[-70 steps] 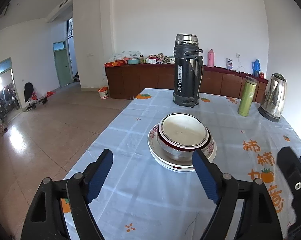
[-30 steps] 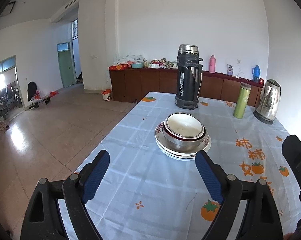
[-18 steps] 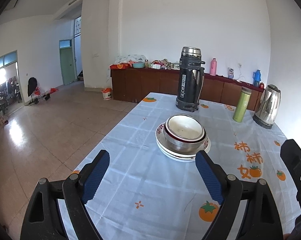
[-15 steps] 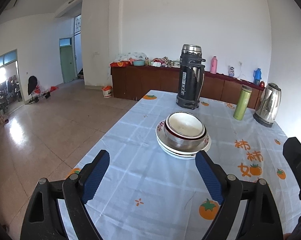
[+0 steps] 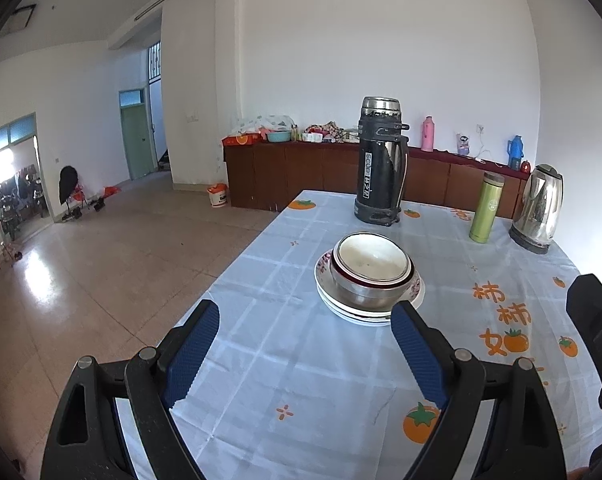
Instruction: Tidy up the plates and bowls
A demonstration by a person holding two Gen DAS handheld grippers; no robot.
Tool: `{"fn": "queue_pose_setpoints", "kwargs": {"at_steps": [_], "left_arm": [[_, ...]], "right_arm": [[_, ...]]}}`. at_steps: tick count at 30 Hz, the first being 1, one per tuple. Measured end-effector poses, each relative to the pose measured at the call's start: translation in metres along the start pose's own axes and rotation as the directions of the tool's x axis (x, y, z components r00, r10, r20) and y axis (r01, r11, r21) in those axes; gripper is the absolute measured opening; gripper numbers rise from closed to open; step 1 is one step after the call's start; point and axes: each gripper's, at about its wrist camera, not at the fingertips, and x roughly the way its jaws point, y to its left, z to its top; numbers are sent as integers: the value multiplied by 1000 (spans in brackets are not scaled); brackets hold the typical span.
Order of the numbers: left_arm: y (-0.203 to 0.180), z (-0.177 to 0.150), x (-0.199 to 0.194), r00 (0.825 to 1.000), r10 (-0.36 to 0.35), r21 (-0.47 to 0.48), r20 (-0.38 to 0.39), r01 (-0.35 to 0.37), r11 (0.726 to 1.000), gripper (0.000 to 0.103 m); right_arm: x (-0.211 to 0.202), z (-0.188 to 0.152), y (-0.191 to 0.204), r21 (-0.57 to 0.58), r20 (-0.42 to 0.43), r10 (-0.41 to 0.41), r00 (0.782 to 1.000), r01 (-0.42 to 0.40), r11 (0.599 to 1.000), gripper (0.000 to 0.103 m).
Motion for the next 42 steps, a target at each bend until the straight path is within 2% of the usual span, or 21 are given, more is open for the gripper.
{"fn": "queue_pose_setpoints", "kwargs": {"at_steps": [28, 32, 36, 38, 39, 40, 42], "left_arm": [[-9, -3, 15, 999, -7, 21, -44, 8, 1000, 89], [-11, -6, 23, 997, -17, 39, -71, 20, 999, 89], [-5, -4, 50, 994, 4, 70, -109, 4, 998, 89], [-1, 0, 65, 992, -6, 63, -128, 14, 998, 89], [1, 5, 77, 990, -22, 51, -141, 29, 998, 89], [2, 8, 85, 989, -32, 42, -148, 39, 998, 89], [4, 18, 105, 987, -38, 30, -158, 43, 999, 89]], "right_arm": [[13, -3, -7, 1, -24, -19, 1000, 19, 1000, 103], [21, -5, -12, -11, -52, -16, 999, 15, 1000, 103], [40, -8, -22, -29, -108, -12, 994, 9, 1000, 102], [57, -10, -29, -19, -160, -1, 987, -2, 1000, 84], [68, -10, -34, -8, -192, 10, 981, -12, 1000, 63], [84, -10, -39, 17, -235, 39, 971, -36, 999, 49], [104, -11, -47, 63, -270, 77, 960, -62, 996, 45]]}}
